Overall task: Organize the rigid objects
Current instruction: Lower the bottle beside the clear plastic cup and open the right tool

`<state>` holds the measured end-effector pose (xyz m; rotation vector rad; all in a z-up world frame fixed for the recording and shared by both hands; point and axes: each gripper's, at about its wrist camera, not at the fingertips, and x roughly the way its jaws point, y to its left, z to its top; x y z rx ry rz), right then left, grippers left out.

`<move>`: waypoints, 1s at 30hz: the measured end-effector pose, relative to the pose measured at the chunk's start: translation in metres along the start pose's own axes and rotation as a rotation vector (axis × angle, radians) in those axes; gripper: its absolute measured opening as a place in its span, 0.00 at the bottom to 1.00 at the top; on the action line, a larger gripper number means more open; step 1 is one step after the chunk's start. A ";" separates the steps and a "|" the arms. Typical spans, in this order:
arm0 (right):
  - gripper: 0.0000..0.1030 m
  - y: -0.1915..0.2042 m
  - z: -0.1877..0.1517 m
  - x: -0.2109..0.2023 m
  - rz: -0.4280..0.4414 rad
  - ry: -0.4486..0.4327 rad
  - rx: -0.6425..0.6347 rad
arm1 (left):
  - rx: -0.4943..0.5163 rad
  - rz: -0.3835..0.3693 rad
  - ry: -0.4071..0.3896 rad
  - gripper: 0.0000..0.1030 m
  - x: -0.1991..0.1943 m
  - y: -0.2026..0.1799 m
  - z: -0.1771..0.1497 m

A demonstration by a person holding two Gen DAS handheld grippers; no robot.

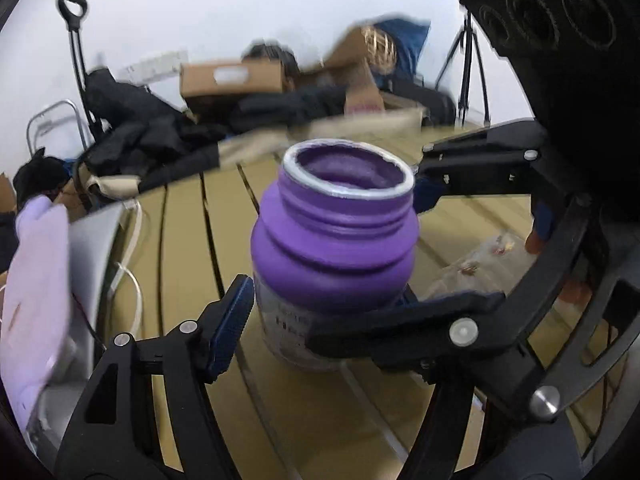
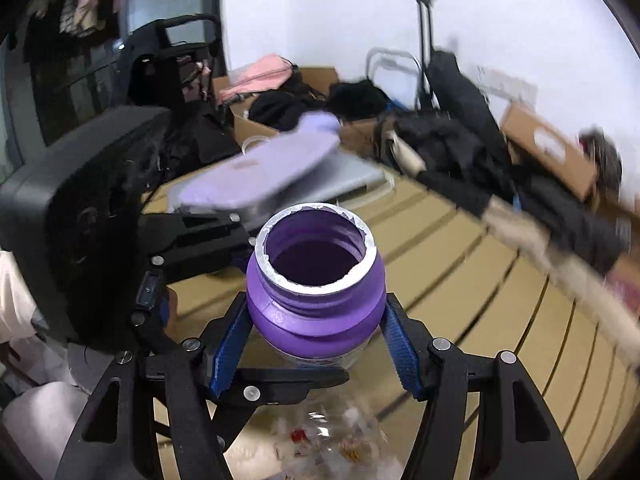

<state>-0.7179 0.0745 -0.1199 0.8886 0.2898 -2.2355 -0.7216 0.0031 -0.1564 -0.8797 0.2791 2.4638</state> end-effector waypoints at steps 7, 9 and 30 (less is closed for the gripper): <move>0.66 -0.016 -0.026 0.013 -0.112 0.024 0.019 | -0.093 -0.001 0.142 0.79 0.005 0.012 -0.019; 0.66 -0.018 -0.027 0.013 -0.131 0.028 0.021 | -0.117 0.008 0.149 0.79 0.004 0.016 -0.023; 0.76 -0.016 -0.056 -0.115 -0.323 -0.018 0.187 | -0.195 0.219 0.043 0.95 -0.100 -0.004 -0.021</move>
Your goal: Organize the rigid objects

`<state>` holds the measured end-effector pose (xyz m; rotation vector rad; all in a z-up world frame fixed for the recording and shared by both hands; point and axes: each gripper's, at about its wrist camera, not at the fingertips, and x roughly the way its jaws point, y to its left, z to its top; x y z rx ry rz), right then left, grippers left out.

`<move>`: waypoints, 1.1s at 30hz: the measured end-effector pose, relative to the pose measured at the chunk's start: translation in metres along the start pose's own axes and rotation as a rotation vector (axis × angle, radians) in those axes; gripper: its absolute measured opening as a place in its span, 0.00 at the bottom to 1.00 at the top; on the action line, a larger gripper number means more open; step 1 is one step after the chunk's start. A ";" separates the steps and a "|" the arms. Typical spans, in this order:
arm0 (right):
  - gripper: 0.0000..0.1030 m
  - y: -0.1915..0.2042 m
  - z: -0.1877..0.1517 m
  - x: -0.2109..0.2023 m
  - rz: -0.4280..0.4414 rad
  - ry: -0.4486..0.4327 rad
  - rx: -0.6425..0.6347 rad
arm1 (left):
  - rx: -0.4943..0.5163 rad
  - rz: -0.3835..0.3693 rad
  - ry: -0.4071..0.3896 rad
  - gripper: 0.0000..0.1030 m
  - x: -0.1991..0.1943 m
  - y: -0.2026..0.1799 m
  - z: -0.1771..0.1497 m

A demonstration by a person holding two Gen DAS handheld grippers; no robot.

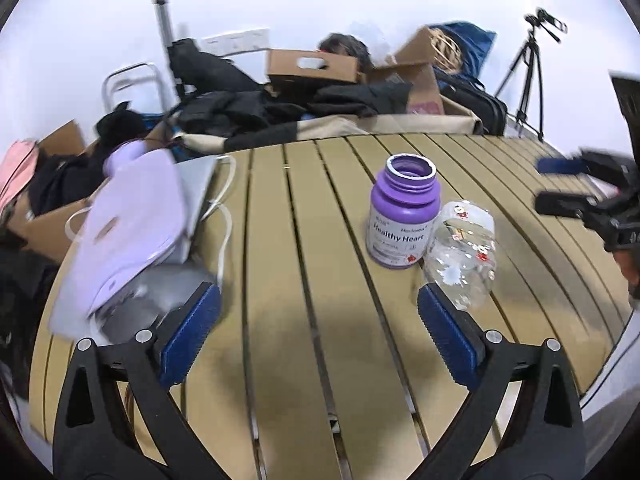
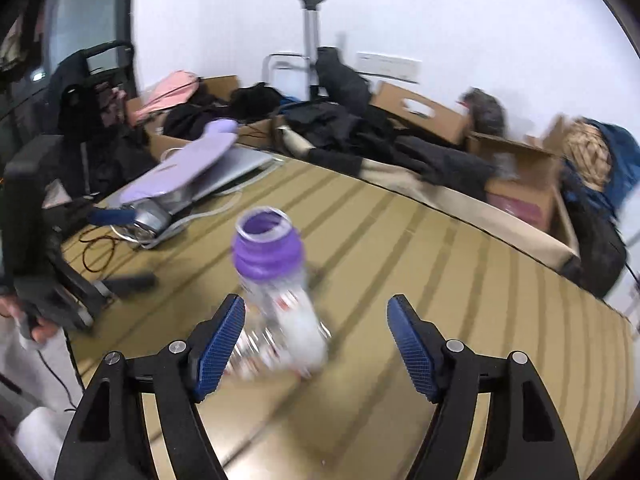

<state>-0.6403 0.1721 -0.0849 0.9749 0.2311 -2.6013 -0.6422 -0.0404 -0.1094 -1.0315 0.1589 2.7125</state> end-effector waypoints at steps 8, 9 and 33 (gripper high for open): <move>0.76 0.023 -0.038 -0.058 -0.023 0.026 0.058 | -0.076 0.011 -0.078 0.98 -0.072 -0.015 -0.020; 0.76 0.029 -0.041 -0.067 -0.026 0.019 0.053 | -0.084 0.020 -0.095 0.98 -0.084 -0.017 -0.023; 0.77 0.192 -0.186 -0.401 0.027 -0.142 0.213 | -0.254 0.064 -0.284 1.00 -0.446 -0.127 -0.209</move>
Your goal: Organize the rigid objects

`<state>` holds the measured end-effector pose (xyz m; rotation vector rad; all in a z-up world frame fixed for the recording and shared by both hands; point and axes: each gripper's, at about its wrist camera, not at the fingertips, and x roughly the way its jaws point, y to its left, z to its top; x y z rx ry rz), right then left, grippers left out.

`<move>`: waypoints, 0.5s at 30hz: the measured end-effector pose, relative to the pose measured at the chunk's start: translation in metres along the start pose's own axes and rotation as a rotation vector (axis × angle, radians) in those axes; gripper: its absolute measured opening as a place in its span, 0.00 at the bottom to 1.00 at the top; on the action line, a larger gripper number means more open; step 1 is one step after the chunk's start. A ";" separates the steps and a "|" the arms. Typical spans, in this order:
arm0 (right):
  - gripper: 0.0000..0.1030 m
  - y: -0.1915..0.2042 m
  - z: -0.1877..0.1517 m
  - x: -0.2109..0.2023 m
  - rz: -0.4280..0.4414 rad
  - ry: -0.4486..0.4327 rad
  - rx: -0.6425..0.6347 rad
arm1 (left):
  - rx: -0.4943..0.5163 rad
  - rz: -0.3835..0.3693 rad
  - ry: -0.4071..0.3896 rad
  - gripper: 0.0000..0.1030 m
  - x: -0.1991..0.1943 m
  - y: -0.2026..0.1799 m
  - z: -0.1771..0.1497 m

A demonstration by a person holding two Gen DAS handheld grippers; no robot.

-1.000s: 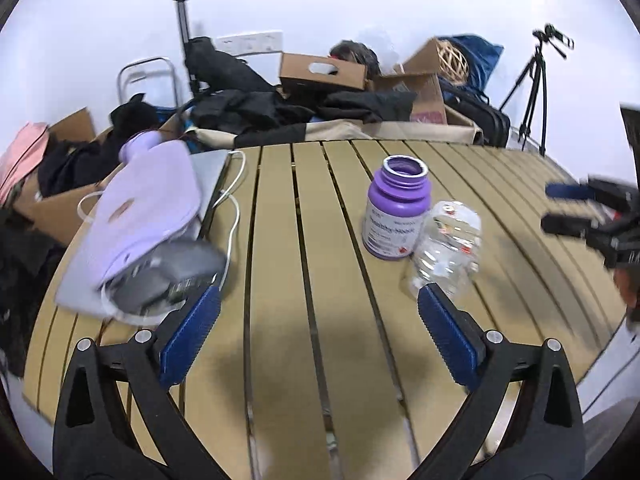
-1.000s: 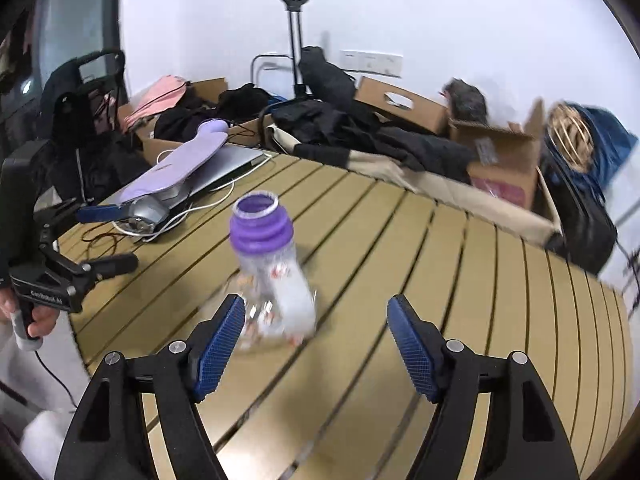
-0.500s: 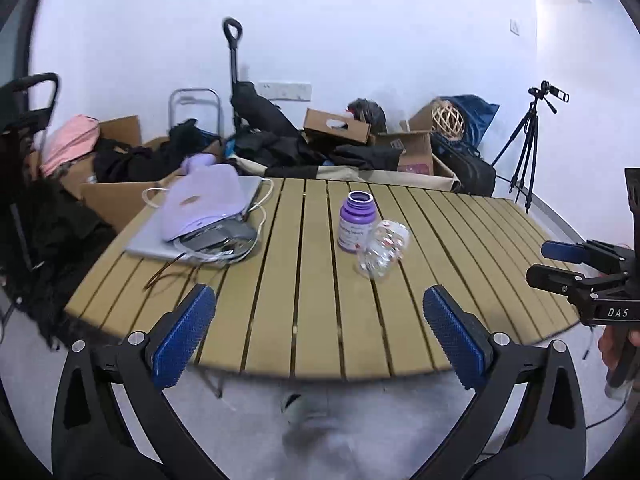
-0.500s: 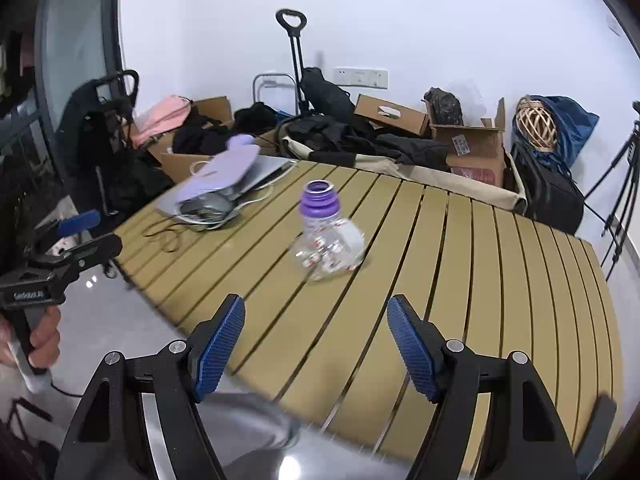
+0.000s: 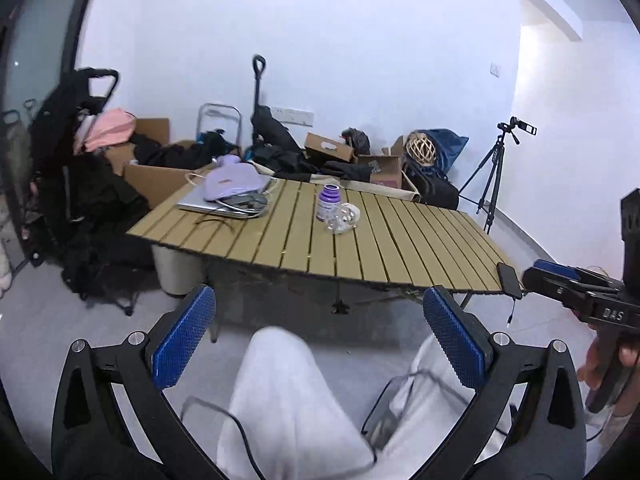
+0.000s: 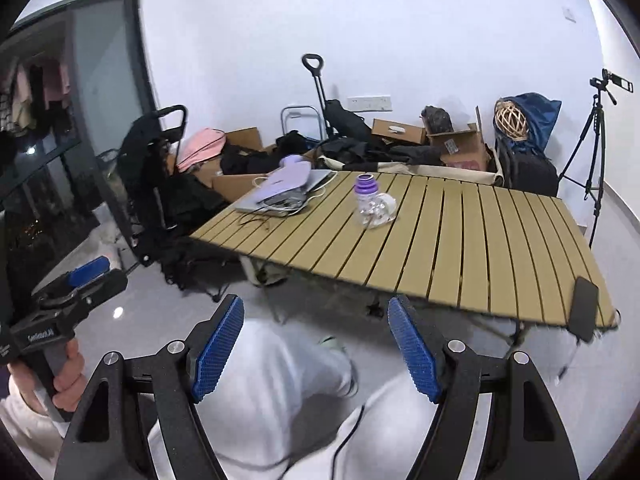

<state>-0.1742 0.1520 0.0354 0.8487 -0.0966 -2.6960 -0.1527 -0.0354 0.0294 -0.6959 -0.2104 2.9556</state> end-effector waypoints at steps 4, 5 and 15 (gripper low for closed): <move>0.77 0.029 -0.043 -0.056 0.005 -0.060 0.010 | 0.057 0.024 -0.012 1.00 -0.048 -0.004 -0.036; 0.77 0.035 -0.054 -0.065 0.012 -0.072 0.006 | 0.076 0.035 -0.011 1.00 -0.057 -0.007 -0.044; 0.79 0.091 -0.133 -0.107 0.001 -0.136 -0.091 | 0.128 0.095 -0.169 1.00 -0.116 -0.018 -0.075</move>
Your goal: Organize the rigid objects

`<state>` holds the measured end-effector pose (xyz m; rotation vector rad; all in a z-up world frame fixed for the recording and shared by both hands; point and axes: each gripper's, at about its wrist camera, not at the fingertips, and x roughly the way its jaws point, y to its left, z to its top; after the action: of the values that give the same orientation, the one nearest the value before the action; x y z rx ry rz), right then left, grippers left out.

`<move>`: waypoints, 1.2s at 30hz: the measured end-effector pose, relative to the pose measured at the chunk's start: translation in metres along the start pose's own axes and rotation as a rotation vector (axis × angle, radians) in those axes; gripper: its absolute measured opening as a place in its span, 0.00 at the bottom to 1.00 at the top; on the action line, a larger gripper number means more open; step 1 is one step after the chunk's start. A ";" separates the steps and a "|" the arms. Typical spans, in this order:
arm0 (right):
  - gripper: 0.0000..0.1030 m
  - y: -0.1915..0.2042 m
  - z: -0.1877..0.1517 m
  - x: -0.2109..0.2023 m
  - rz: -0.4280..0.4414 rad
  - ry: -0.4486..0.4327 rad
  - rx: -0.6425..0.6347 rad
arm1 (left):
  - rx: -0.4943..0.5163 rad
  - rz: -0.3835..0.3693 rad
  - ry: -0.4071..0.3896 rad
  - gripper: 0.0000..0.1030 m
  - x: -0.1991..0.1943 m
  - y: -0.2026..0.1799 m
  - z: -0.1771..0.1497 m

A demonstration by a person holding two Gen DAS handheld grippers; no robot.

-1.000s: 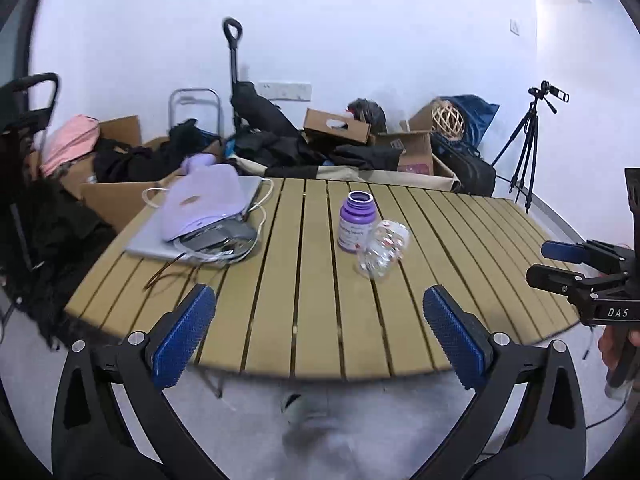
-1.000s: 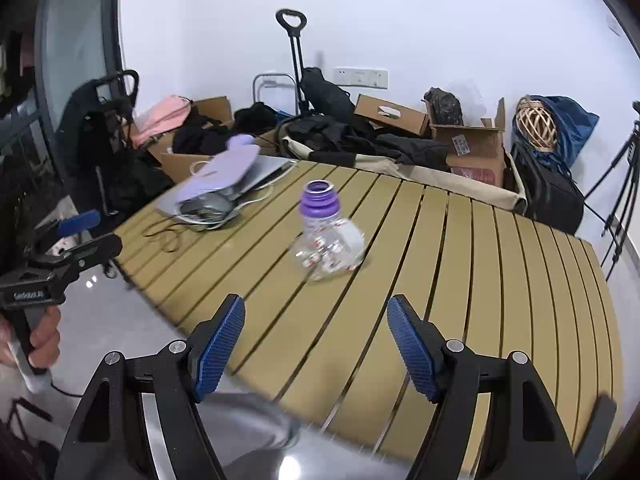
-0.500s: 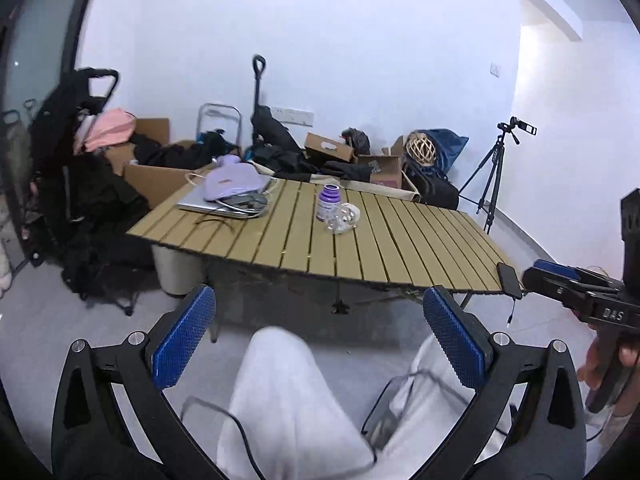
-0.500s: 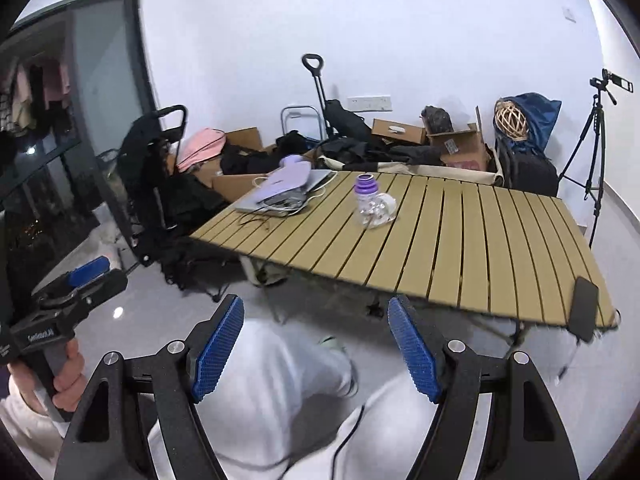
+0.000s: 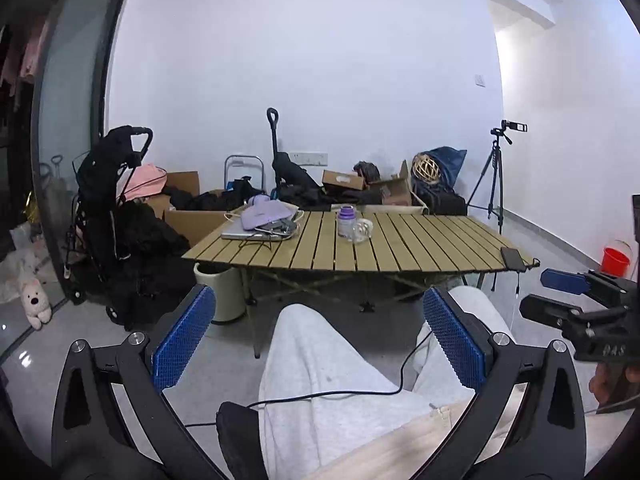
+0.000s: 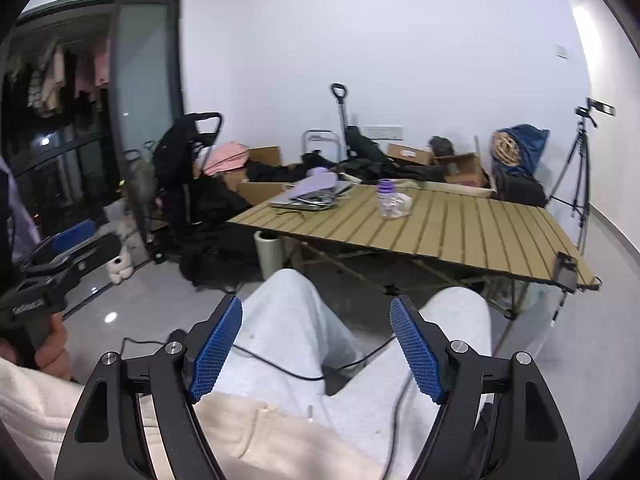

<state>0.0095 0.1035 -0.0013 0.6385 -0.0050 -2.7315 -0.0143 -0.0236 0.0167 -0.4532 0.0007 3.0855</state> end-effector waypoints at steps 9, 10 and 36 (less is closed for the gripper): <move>0.79 0.017 0.002 -0.008 -0.017 -0.033 -0.060 | -0.030 -0.006 0.017 1.00 -0.007 0.007 -0.010; 0.79 0.017 0.002 -0.007 -0.017 -0.032 -0.060 | -0.032 -0.009 0.016 1.00 -0.008 0.008 -0.010; 0.79 0.016 0.005 -0.009 -0.014 -0.029 -0.062 | -0.028 -0.011 -0.003 1.00 -0.017 0.005 -0.009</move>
<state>0.0204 0.0907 0.0082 0.5836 0.0772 -2.7424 0.0041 -0.0286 0.0130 -0.4475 -0.0447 3.0786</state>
